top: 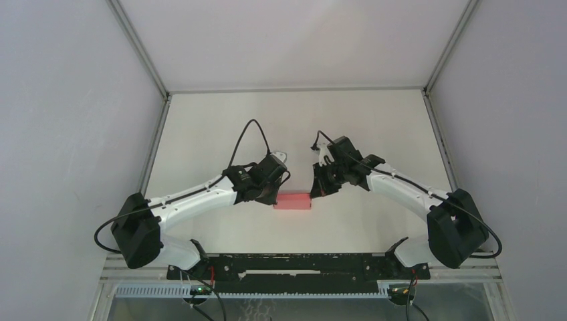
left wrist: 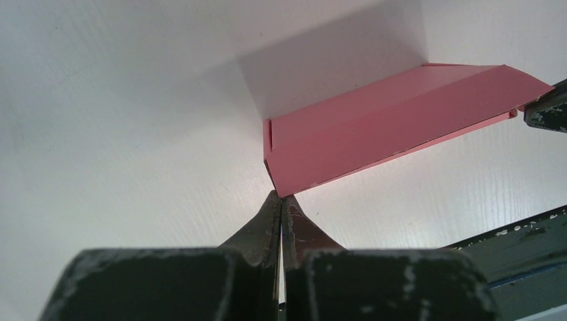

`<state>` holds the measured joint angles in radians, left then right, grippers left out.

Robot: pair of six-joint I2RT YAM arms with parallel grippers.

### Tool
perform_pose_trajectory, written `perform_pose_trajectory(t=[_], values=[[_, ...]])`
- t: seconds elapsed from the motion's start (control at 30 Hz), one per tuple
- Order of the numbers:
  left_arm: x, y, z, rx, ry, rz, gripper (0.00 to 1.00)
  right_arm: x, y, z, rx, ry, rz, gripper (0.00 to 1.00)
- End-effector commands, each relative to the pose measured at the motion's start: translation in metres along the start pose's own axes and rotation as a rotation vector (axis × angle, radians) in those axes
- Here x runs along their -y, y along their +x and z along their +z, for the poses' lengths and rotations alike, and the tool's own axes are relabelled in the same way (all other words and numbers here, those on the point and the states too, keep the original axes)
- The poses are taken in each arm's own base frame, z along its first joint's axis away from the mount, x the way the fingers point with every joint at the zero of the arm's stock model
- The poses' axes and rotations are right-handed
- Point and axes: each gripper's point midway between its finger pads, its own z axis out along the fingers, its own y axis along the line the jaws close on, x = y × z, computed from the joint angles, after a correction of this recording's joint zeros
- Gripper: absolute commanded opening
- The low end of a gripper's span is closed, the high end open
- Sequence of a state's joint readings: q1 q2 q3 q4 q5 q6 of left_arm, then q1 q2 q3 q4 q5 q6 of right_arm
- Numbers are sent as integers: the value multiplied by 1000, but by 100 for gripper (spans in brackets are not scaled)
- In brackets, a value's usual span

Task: Fold the paper box
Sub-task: Close the paper box at the center of the board.

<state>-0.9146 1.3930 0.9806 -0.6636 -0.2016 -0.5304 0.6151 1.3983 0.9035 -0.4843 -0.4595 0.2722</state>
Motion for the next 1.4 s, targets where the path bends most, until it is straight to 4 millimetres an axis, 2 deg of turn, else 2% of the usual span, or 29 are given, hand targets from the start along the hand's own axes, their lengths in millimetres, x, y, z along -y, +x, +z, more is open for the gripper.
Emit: perform_pose_trajectory(t=[0.0, 0.77, 1.0, 1.37], values=[[37, -26, -19, 63, 149, 7, 3, -26, -28, -7, 71, -104, -25, 0], [41, -25, -18, 46, 167, 22, 4, -23, -29, -10, 58, -141, 4, 0], [41, -23, -17, 46, 169, 17, 4, -12, -25, -7, 46, -95, -1, 0], [40, -20, -12, 35, 160, 15, 3, 19, -17, -12, 26, 46, -52, 0]])
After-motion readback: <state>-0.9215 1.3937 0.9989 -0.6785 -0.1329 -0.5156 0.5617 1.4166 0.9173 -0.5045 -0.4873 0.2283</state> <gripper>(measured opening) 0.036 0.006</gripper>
